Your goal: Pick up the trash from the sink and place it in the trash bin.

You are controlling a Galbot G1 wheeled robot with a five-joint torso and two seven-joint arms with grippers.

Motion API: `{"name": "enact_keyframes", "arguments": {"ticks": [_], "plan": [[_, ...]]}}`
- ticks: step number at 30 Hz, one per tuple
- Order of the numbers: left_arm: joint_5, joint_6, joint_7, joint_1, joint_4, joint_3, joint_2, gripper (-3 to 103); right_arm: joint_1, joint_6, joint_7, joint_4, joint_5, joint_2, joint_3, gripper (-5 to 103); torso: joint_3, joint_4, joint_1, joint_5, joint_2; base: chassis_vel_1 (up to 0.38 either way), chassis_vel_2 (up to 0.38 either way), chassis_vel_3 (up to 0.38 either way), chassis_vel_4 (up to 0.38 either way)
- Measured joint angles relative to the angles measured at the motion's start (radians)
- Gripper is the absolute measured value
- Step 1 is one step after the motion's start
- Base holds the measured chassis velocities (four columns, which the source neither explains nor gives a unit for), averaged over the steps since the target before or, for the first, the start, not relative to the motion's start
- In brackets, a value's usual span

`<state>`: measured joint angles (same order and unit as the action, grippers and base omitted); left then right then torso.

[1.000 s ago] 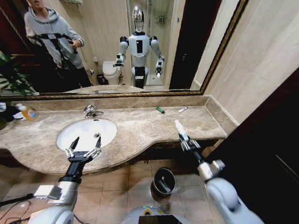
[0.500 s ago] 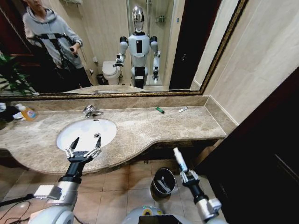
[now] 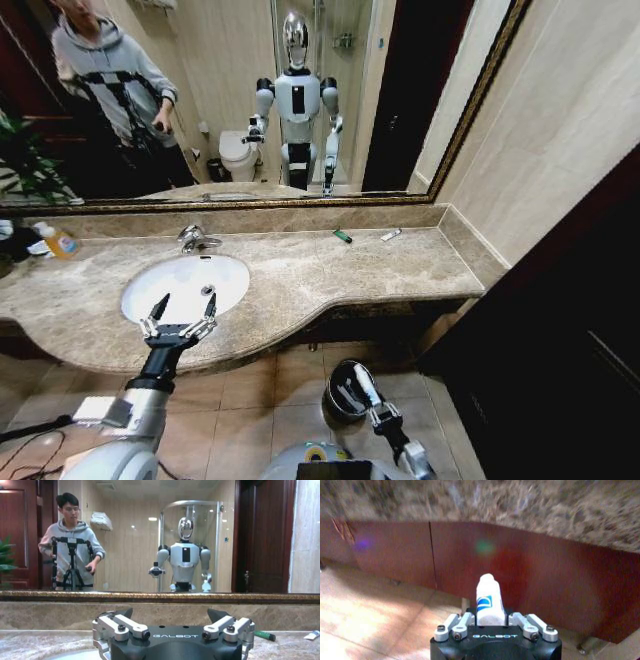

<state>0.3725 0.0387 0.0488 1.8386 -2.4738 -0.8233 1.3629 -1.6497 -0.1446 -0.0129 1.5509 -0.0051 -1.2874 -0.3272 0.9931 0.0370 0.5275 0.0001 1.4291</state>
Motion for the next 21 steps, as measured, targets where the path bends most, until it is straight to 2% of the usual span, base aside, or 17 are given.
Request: {"name": "enact_keyframes", "arguments": {"ticks": [10, 21], "plan": [[0.0, 0.0, 0.0, 0.0, 0.0, 0.0, 0.0, 100, 0.164, 0.079, 0.027, -0.233, -0.043, -0.003, 0.056, 30, 0.0, -0.0001, 0.0, 0.0, 0.0, 0.0, 0.0, 0.0, 0.0], [0.0, 0.0, 0.0, 0.0, 0.0, 0.0, 0.0, 100, 0.313, 0.112, 0.048, -0.455, -0.047, -0.02, 0.09, 30, 0.0, -0.0001, 0.0, -0.0001, 0.0, 0.0, 0.0, 0.0, 0.0]]}}
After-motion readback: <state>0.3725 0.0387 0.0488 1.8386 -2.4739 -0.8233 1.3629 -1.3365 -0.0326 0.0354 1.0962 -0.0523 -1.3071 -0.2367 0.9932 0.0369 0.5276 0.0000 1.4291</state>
